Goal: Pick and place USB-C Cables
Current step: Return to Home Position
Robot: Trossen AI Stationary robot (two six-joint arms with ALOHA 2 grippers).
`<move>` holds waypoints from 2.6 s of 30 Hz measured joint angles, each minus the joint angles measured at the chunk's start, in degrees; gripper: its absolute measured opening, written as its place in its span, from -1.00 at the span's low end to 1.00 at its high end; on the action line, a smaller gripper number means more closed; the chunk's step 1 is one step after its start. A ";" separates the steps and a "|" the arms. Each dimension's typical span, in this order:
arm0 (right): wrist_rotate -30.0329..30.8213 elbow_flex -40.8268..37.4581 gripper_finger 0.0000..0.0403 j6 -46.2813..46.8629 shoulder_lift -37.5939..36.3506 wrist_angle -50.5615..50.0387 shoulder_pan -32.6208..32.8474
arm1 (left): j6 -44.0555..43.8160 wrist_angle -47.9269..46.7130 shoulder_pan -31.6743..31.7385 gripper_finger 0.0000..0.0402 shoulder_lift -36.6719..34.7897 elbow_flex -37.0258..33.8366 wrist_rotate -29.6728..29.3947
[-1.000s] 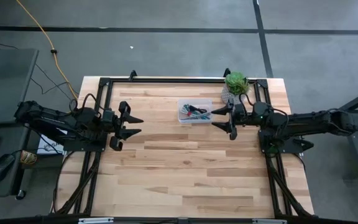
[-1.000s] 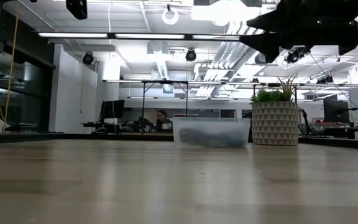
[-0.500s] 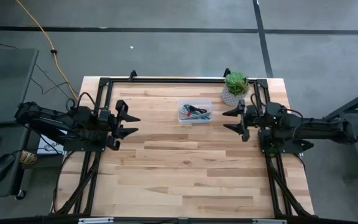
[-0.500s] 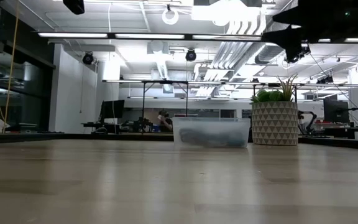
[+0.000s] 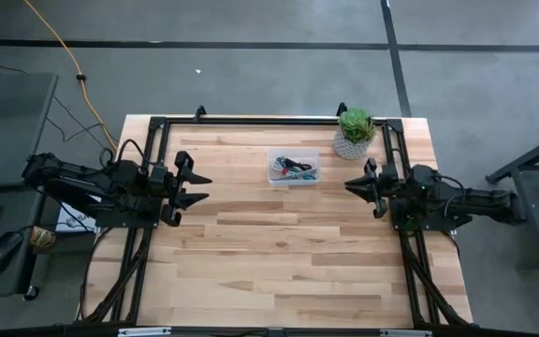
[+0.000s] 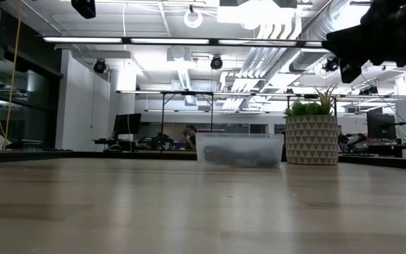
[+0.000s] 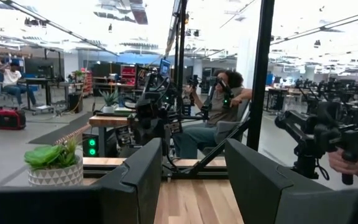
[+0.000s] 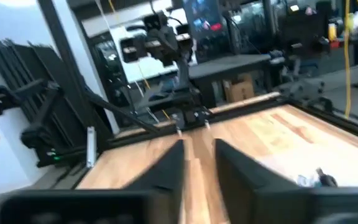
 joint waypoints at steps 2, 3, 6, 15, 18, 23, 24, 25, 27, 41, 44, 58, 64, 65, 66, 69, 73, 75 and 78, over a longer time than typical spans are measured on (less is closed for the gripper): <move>0.32 -1.71 -0.91 -0.33 -2.12 1.83 1.14 | -0.02 0.00 0.00 -0.22 0.00 0.00 0.00; 1.07 -2.47 -0.94 -0.50 -2.94 2.86 1.82 | -0.02 0.00 0.00 -0.22 0.00 0.00 0.00; 4.22 -4.05 -0.90 -1.53 -4.92 3.61 3.94 | -0.02 0.02 0.00 -0.22 0.01 0.00 0.00; 11.56 -4.07 -0.99 -4.65 -6.22 -0.64 10.80 | -2.12 0.00 0.00 -0.22 0.02 0.00 -0.02; 16.64 -4.07 -1.00 -5.38 -6.18 -2.04 12.04 | -4.33 0.00 0.04 -0.22 0.02 0.00 -0.37; 16.76 -3.98 -1.00 -6.56 -6.21 -0.41 11.85 | -2.31 -0.02 0.04 -0.22 0.24 0.00 -0.99; 16.71 -3.87 -1.00 -6.40 -6.19 -0.54 11.85 | -2.28 0.00 0.04 -0.22 0.23 0.00 -1.01; 16.57 -3.73 -1.00 -6.28 -6.18 -0.53 11.85 | -2.16 0.02 0.04 -0.22 0.20 0.00 -1.05; 16.48 -3.37 -0.99 -6.38 -6.18 -0.52 11.85 | -2.03 0.02 0.04 -0.22 0.20 0.00 -1.16; 16.44 -3.26 -0.99 -6.12 -6.16 -0.91 11.83 | 1.76 -3.20 6.99 -0.92 0.13 -0.17 -0.65; 16.41 -3.20 -0.99 -6.12 -6.16 -0.91 11.83 | 2.12 1.53 11.33 -0.94 -0.22 -3.22 1.51; 16.40 -3.20 -0.99 -6.12 -6.16 -0.99 11.80 | -0.94 0.45 13.56 -1.00 -15.42 -16.89 1.54; 16.39 -3.18 -0.99 -6.12 -6.16 -1.13 11.80 | -0.59 0.00 7.15 -1.00 -18.46 -20.77 -0.18; 16.39 -3.18 -0.99 -6.12 -6.16 -1.17 11.81 | -0.16 -0.02 6.42 -1.00 -18.97 -21.24 -0.33; 16.39 -3.18 -0.99 -6.12 -6.16 -1.17 11.81 | 0.56 -0.28 5.80 -1.00 -19.61 -21.58 -0.34; 16.39 -3.14 -0.99 -6.12 -6.16 -1.26 11.80 | 1.12 -3.59 4.92 -1.00 -21.60 -21.57 0.40; 16.39 -3.13 -0.99 -6.12 -6.14 -1.35 11.80 | 2.80 -8.02 4.95 -1.00 -24.62 -21.57 2.05; 16.39 -3.13 -0.99 -6.14 -6.16 -1.35 11.80 | 3.43 -12.71 4.96 -1.00 -25.97 -21.57 2.06; 16.39 -3.13 -0.99 -6.12 -6.16 -1.36 11.81 | 2.61 -19.05 4.96 -1.00 -28.09 -21.57 3.47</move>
